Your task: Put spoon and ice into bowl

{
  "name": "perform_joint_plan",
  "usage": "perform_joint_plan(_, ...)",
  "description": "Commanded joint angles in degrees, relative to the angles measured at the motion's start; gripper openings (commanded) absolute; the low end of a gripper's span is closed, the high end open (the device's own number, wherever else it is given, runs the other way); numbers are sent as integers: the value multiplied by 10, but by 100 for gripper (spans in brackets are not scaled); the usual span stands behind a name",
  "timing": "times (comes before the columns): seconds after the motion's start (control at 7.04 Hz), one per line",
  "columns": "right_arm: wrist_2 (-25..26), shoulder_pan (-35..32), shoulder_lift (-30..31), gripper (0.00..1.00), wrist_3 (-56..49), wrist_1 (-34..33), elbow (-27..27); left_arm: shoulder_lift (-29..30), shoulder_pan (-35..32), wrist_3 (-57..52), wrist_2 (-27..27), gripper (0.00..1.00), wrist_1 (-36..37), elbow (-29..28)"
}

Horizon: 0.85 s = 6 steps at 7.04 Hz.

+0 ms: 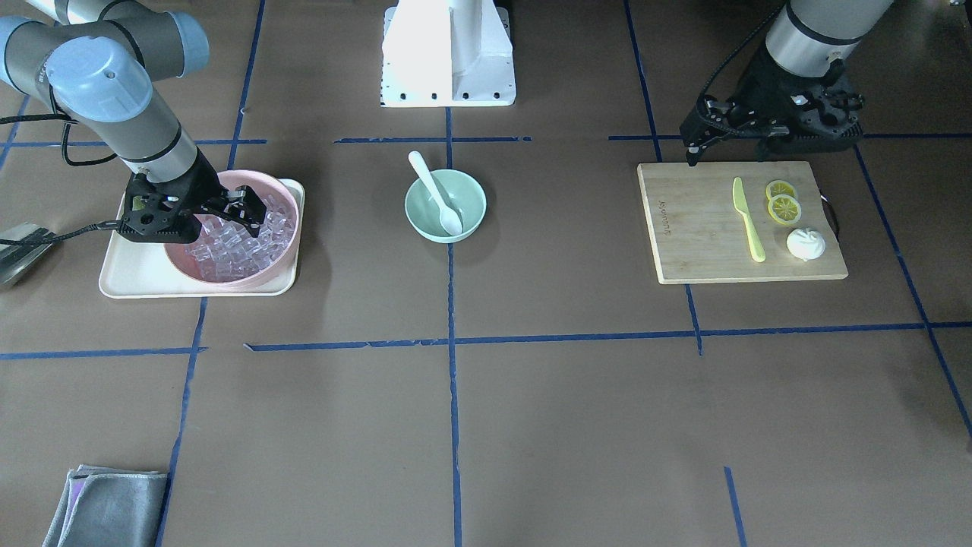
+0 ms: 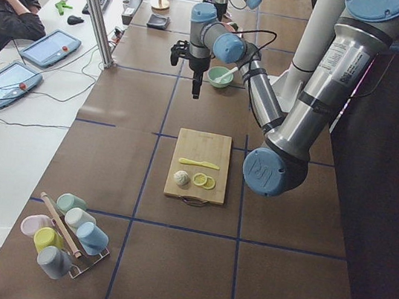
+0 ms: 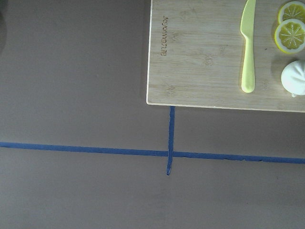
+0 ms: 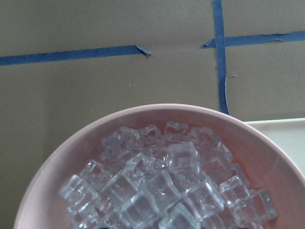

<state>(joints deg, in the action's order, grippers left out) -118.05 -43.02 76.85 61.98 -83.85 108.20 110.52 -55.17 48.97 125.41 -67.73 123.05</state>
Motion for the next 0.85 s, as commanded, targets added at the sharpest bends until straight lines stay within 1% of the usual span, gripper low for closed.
perform_joint_plan(0.0,0,2,-1,81,1,0,-3,-8,-3,-1,-1,100,1,5)
perform_joint_plan(0.43,1,6,-2,78,-1,0,-15,-9,-4,-2,-1,100,1,6)
perform_joint_plan(0.71,-1,6,-2,63,0,0,-12,-10,-6,-1,-1,100,1,6)
